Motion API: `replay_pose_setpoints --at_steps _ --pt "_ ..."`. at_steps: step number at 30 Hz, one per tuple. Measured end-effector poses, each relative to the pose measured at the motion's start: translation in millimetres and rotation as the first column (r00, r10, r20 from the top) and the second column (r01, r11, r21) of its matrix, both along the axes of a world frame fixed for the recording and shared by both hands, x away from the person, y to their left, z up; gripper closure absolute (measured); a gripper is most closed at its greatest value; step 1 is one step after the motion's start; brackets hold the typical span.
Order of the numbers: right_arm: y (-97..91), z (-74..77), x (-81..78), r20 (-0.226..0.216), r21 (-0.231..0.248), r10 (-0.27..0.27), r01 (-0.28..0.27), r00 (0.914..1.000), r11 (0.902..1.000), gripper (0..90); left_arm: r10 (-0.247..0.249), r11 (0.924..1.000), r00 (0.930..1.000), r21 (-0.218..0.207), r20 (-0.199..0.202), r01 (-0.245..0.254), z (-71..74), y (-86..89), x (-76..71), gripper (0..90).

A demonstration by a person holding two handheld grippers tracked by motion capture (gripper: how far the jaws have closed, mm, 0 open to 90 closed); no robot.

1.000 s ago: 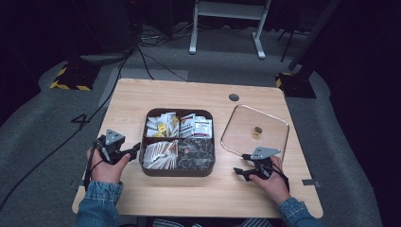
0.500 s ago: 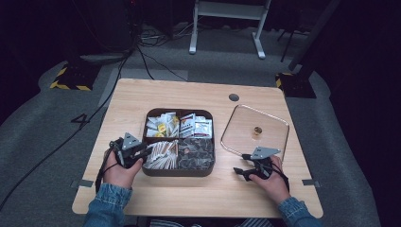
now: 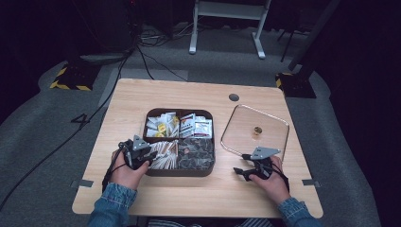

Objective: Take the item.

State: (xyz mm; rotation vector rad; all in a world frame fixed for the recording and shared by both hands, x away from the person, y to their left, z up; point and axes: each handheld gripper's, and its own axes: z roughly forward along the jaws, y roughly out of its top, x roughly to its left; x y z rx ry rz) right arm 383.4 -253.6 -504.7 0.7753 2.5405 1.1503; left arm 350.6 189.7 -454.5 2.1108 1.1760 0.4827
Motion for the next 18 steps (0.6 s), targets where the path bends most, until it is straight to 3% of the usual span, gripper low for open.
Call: replay_pose_setpoints --at_steps 3,10,18 --pt "0.0 0.0 0.0 0.000 0.000 0.000 0.000 1.0000 1.0000 29.8 0.005 0.9997 1.0000 0.023 0.002 -0.005 -0.6 0.4 0.5 69.1" --pt "0.0 0.0 0.0 0.000 0.000 0.000 0.000 1.0000 1.0000 29.8 0.000 0.9992 1.0000 0.040 -0.007 0.000 -2.2 -2.8 1.5 68.9" --pt "0.0 0.0 -0.1 0.001 0.001 0.001 -0.001 1.0000 1.0000 30.0 0.022 0.9981 0.9997 0.057 0.009 -0.023 -0.9 0.2 1.1 71.1"
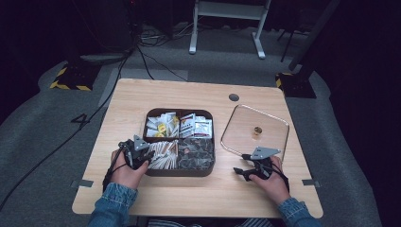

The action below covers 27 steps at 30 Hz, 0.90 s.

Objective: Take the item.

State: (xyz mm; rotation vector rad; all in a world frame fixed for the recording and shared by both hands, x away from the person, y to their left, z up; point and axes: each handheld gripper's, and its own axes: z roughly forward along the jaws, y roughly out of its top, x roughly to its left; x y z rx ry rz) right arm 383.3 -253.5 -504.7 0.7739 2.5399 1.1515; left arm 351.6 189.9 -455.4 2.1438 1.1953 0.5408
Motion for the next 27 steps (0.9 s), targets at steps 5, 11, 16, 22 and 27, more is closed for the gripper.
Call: replay_pose_setpoints --at_steps 5,11,16,22,27 --pt "0.0 0.0 0.0 0.000 0.000 0.000 0.000 1.0000 1.0000 30.1 0.015 0.9980 0.9997 0.061 0.019 -0.016 3.1 -2.1 -1.3 74.5" --pt "0.0 0.0 0.0 0.000 0.001 0.001 -0.001 1.0000 1.0000 30.1 0.018 0.9773 0.9994 0.211 0.031 -0.024 4.1 -14.1 -2.4 80.6" --pt "0.1 0.0 -0.4 0.001 0.000 0.002 -0.002 1.0000 1.0000 31.1 0.028 0.9839 0.9995 0.176 0.011 -0.030 2.9 -12.1 0.9 80.4" --pt "0.1 0.1 -0.7 0.003 0.000 0.004 -0.004 1.0000 1.0000 31.5 0.029 0.9851 0.9995 0.170 -0.015 -0.026 -1.7 -14.1 4.4 78.1" --pt "-0.1 0.1 -1.1 0.003 0.000 0.005 -0.005 1.0000 1.0000 31.5 0.026 0.9887 0.9994 0.148 -0.023 -0.023 -2.2 -10.4 6.3 81.3"
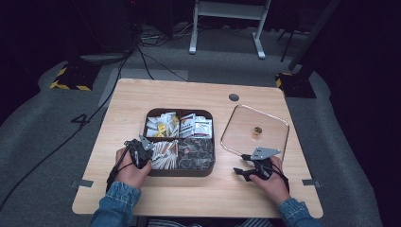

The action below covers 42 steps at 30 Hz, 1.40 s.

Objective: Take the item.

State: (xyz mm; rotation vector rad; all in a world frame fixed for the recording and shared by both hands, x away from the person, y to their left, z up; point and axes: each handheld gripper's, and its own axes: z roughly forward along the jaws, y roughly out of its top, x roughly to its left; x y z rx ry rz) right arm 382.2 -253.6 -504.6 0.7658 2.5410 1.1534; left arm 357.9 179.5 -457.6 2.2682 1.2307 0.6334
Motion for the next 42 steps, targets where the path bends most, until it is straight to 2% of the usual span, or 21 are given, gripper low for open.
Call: replay_pose_setpoints --at_steps 2,7,11,17,21,25,27,32,38,40,42 --pt "-0.1 0.0 -0.2 0.000 0.000 0.001 -0.001 1.0000 1.0000 31.5 0.002 0.9998 1.0000 -0.020 -0.001 -0.002 0.6 3.3 0.8 85.5" --pt "-0.3 -0.1 -0.6 0.001 0.000 0.003 -0.003 1.0000 1.0000 31.6 0.011 0.9968 0.9999 -0.079 0.002 -0.010 3.4 9.2 0.0 86.4" --pt "-0.3 0.0 -0.6 0.000 0.000 0.003 -0.003 1.0000 1.0000 31.5 0.017 0.9892 0.9996 -0.146 0.023 -0.014 8.6 15.5 -2.8 86.5" --pt "-0.3 0.0 -0.6 0.000 0.000 0.003 -0.003 1.0000 1.0000 31.5 0.007 0.9633 0.9976 -0.268 0.068 0.012 19.9 25.0 -8.0 86.5" --pt "-0.4 0.0 -0.6 0.000 0.000 0.003 -0.003 1.0000 1.0000 31.6 -0.009 0.9473 0.9962 -0.318 0.087 0.036 26.1 28.0 -10.6 86.5" --pt "-0.4 0.0 -0.6 -0.001 0.001 0.003 -0.003 1.0000 1.0000 31.5 -0.020 0.9262 0.9943 -0.373 0.104 0.058 31.7 29.0 -13.1 86.5" --pt "-0.4 -0.1 -0.5 0.000 0.000 0.003 -0.003 1.0000 1.0000 31.6 -0.029 0.9230 0.9935 -0.379 0.110 0.069 34.7 28.9 -14.2 86.5" --pt "-0.4 -0.1 -0.5 -0.001 0.001 0.003 -0.003 1.0000 1.0000 31.5 -0.055 0.9082 0.9902 -0.406 0.129 0.103 42.8 25.5 -17.9 86.5" --pt "-3.2 0.1 -1.1 -0.005 0.003 0.006 -0.006 1.0000 1.0000 32.3 -0.103 0.8999 0.9838 -0.408 0.147 0.155 50.6 13.8 -20.1 86.5" --pt "-6.2 0.2 -0.4 -0.009 0.005 -0.008 0.008 0.9999 1.0000 32.4 -0.118 0.8972 0.9814 -0.407 0.151 0.170 52.9 10.1 -21.9 86.5" --pt "-11.6 0.4 1.7 -0.008 0.011 -0.025 0.025 0.9997 0.9996 37.3 -0.132 0.8932 0.9794 -0.410 0.153 0.184 55.1 6.8 -24.1 86.5"
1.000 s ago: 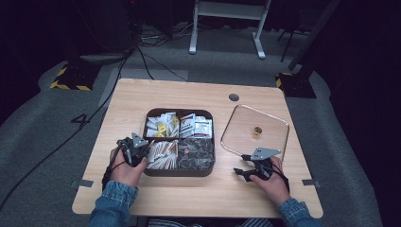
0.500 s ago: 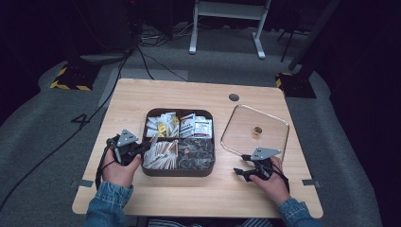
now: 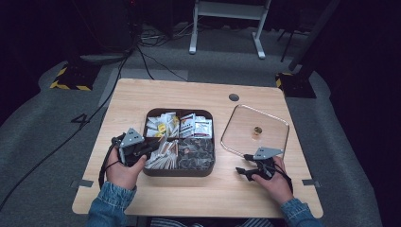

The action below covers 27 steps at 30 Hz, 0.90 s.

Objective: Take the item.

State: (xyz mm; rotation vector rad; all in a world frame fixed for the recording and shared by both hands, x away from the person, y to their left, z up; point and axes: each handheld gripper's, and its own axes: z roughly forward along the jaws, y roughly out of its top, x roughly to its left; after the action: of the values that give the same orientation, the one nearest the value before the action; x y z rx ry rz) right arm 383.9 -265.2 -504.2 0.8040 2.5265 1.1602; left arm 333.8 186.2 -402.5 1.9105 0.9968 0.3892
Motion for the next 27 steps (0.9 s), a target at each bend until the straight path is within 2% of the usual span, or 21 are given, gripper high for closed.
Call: replay_pose_setpoints --at_steps 11,14,16,20,27 --pt "-2.7 0.0 0.6 0.005 -0.003 -0.008 0.008 1.0000 1.0000 37.9 -0.084 0.9964 0.9964 -0.002 -0.001 0.084 4.6 -19.6 -9.2 86.5" --pt "-2.6 0.0 0.5 0.005 -0.003 -0.008 0.008 1.0000 1.0000 37.9 -0.117 0.9931 0.9931 -0.002 -0.003 0.117 5.1 -25.5 -11.2 86.5" --pt "-2.6 0.0 0.6 0.006 -0.003 -0.008 0.008 1.0000 1.0000 37.8 -0.139 0.9902 0.9902 -0.016 -0.009 0.139 5.0 -31.1 -13.5 86.5" --pt "-2.6 0.0 0.6 0.006 -0.003 -0.008 0.008 1.0000 1.0000 37.9 -0.195 0.9807 0.9807 -0.013 -0.010 0.195 5.8 -44.9 -17.7 86.5" --pt "-2.5 0.0 0.4 0.007 -0.004 -0.008 0.008 0.9999 1.0000 37.9 -0.299 0.9543 0.9543 -0.003 -0.008 0.299 3.7 -72.2 -26.4 86.5"
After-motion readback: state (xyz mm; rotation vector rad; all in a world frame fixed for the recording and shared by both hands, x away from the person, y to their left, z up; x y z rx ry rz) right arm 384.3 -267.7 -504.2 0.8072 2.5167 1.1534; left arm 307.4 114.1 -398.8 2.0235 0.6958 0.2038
